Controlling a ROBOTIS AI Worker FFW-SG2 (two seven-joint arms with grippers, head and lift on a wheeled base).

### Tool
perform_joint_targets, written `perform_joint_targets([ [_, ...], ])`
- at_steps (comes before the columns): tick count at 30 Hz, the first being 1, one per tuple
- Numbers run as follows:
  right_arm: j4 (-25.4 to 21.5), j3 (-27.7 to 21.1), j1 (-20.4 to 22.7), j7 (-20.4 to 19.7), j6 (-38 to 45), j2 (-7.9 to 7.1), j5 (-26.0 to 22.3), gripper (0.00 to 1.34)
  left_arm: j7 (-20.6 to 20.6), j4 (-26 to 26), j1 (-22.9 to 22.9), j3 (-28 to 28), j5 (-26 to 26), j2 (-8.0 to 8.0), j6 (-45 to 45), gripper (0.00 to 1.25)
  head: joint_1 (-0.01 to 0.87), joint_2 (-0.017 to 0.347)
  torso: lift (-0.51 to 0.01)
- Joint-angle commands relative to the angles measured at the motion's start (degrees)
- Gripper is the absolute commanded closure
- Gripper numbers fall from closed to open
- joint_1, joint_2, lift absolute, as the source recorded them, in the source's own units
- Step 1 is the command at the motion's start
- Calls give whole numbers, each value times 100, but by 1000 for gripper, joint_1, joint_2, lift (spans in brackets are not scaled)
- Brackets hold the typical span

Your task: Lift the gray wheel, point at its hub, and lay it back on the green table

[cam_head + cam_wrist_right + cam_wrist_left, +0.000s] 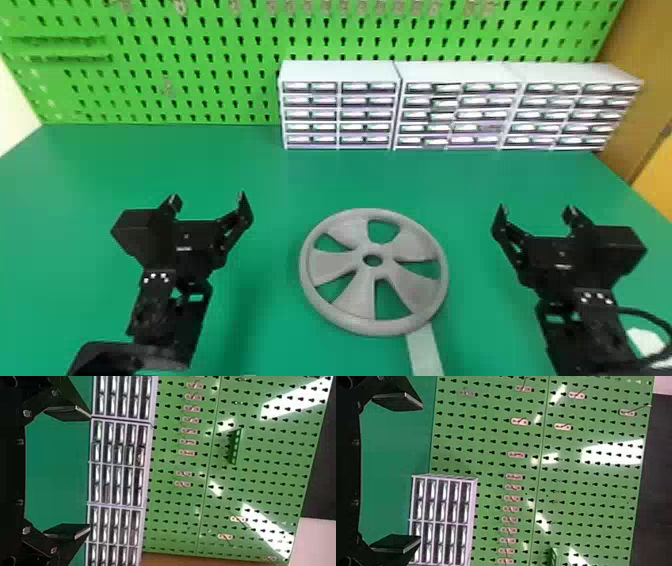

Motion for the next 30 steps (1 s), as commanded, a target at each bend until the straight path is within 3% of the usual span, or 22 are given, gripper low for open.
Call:
perform_joint_targets([
  [1, 0, 9, -18, 0, -50, 0, 0, 295, -34, 25, -59, 6, 27, 0, -69, 110, 692, 48, -93],
  [30, 0, -18, -88, 0, -234, 44, 0, 295, -60, 51, -147, 15, 62, 0, -201, 110, 692, 48, -93],
])
